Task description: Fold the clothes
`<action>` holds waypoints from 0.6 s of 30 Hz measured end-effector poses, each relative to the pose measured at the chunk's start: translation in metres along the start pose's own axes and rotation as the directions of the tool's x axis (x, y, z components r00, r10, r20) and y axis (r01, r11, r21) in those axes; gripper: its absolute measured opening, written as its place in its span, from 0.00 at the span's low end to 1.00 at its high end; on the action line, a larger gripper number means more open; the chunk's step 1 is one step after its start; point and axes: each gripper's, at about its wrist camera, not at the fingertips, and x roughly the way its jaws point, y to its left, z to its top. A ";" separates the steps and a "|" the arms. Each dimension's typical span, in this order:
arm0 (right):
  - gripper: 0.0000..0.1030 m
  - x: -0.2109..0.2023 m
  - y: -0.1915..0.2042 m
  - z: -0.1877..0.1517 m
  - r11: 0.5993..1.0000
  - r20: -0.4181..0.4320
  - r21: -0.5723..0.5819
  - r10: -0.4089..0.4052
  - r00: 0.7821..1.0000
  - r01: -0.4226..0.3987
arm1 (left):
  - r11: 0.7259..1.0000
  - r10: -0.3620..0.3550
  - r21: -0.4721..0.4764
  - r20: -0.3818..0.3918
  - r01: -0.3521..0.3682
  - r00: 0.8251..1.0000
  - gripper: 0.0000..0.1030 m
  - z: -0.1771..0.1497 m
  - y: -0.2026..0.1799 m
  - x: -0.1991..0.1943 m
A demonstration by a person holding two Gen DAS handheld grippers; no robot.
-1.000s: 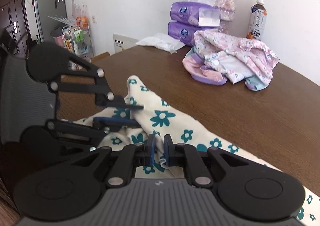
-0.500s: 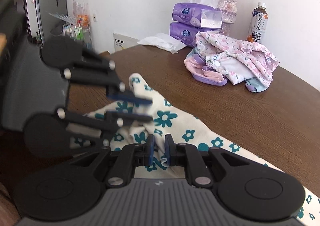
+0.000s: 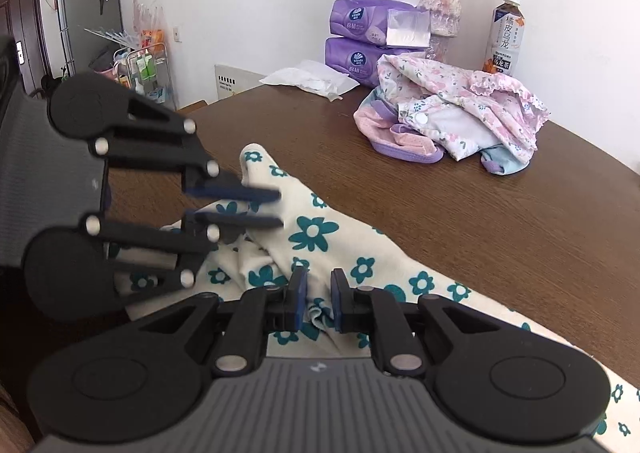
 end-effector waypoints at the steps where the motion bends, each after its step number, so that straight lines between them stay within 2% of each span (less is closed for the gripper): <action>1: 0.12 0.000 0.001 0.000 1.000 -0.001 -0.002 0.000 1.000 0.000 | 1.000 0.008 -0.007 -0.008 -0.008 1.000 0.10 0.000 0.002 0.002; 4: 0.13 0.000 0.002 -0.001 1.000 0.000 -0.009 -0.004 1.000 0.004 | 1.000 0.010 -0.014 -0.046 -0.011 0.999 0.10 -0.003 0.004 0.008; 7: 0.14 -0.001 0.002 0.000 1.000 0.002 -0.010 -0.002 1.000 0.002 | 1.000 -0.005 -0.010 -0.059 0.005 0.998 0.04 -0.006 0.002 0.010; 13: 0.15 -0.005 0.000 0.005 0.999 0.032 -0.004 -0.053 0.998 0.053 | 1.000 0.001 -0.023 -0.054 -0.002 0.999 0.03 -0.010 0.001 0.010; 18: 0.16 0.002 -0.002 0.004 0.998 0.007 -0.003 -0.063 0.998 0.063 | 0.999 0.006 -0.033 -0.043 -0.008 0.999 0.05 -0.010 0.002 0.009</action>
